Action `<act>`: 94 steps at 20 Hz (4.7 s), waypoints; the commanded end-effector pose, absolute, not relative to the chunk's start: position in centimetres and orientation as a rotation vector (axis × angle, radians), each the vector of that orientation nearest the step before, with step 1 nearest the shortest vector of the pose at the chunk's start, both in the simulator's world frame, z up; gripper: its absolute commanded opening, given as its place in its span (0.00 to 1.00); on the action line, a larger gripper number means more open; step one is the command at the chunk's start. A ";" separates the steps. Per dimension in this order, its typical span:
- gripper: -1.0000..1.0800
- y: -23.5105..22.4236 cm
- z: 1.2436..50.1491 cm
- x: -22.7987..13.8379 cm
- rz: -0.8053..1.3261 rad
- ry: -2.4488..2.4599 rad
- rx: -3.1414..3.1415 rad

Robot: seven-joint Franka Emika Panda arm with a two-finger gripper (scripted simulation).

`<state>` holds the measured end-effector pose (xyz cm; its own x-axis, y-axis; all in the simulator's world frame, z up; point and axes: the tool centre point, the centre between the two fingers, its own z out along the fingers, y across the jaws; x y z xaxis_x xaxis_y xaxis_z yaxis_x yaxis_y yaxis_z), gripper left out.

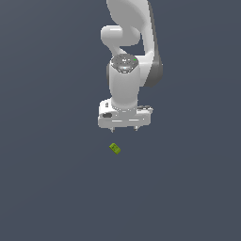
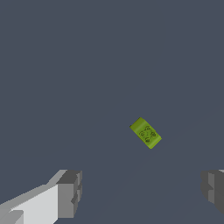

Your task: Pick up the object and move it to a goal position.

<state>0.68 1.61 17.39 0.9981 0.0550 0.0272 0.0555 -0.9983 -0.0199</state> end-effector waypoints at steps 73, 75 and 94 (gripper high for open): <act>0.96 -3.0 3.6 1.5 0.000 -1.234 -2.889; 0.96 -3.1 2.6 1.5 0.000 -1.235 -2.889; 0.00 -3.1 1.3 1.6 0.000 -1.237 -2.888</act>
<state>1.57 -3.07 1.25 0.6900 0.7238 -0.0003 0.7238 -0.6900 0.0000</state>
